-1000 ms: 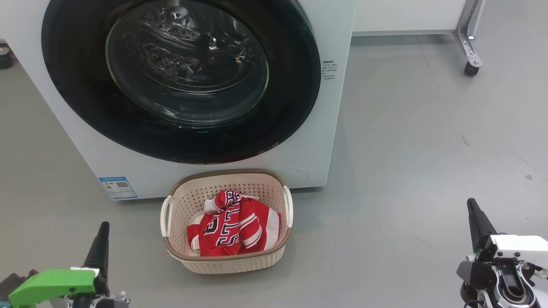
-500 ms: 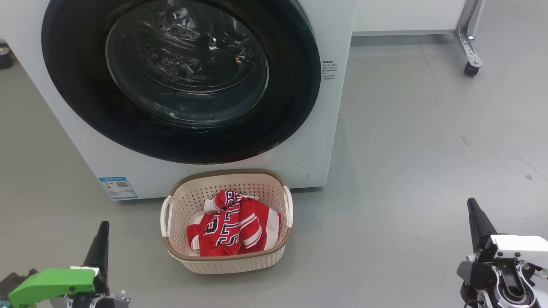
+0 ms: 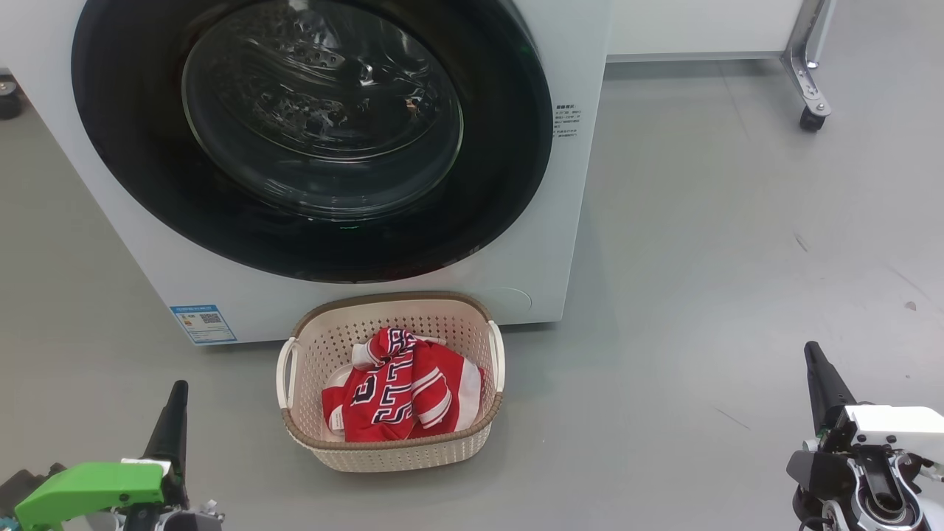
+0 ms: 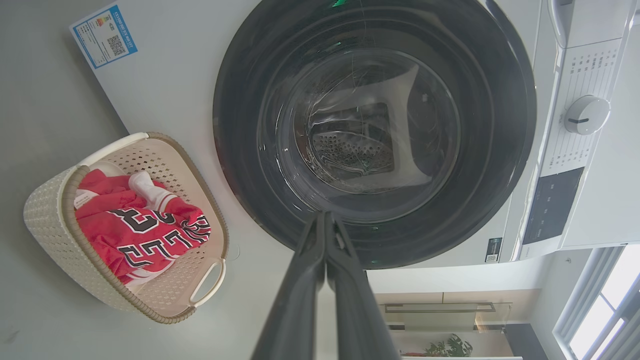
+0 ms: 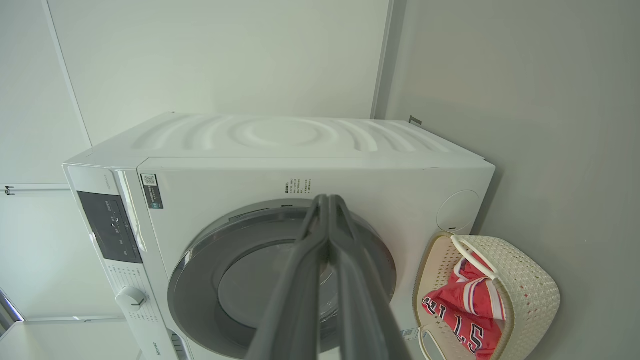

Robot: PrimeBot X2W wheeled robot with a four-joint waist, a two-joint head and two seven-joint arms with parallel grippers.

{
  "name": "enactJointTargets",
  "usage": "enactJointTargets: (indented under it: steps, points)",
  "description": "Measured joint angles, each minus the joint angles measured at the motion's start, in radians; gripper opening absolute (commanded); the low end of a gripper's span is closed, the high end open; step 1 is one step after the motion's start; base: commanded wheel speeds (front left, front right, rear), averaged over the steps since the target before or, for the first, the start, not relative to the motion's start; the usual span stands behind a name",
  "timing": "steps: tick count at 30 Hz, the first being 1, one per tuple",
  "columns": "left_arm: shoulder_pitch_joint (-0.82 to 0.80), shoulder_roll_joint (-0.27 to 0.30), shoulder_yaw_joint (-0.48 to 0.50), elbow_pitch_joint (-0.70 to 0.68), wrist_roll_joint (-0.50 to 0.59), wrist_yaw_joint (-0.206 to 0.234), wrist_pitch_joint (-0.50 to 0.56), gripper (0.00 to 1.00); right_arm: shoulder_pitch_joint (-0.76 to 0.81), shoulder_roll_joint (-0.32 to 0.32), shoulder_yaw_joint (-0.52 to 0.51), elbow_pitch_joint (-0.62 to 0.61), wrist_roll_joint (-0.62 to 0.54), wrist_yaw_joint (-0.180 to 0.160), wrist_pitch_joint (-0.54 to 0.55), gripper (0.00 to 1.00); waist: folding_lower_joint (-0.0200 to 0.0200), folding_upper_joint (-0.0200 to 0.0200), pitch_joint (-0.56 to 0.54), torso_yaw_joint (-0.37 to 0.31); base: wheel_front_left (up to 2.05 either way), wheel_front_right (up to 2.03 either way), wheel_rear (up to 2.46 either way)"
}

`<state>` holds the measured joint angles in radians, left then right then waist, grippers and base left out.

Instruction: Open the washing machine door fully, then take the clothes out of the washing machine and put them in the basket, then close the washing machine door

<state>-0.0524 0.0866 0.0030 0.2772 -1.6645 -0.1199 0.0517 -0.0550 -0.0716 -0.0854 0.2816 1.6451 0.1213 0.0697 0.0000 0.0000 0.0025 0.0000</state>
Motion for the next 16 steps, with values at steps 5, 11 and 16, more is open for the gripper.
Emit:
enactJointTargets:
  steps: [5,11,16]
  points:
    - [0.0,0.0,0.0,0.0,0.0,0.0,0.0,0.0,0.0,0.0,0.0,0.0,0.0,0.0,0.0,0.0,0.0,0.0,0.0,0.0,0.0,0.0,0.0]
    - [0.0,0.0,0.001,0.001,0.0,0.0,0.0,0.0,0.0,0.0,-0.001,0.0,0.0,0.0,0.0,0.0,0.0,0.0,0.0,0.0,0.0,0.0,0.0]
    - [0.0,-0.001,0.001,0.001,0.0,0.0,0.0,0.0,-0.001,0.0,-0.001,0.0,0.0,0.0,0.0,0.0,0.0,0.0,0.0,0.0,0.0,0.0,0.0]
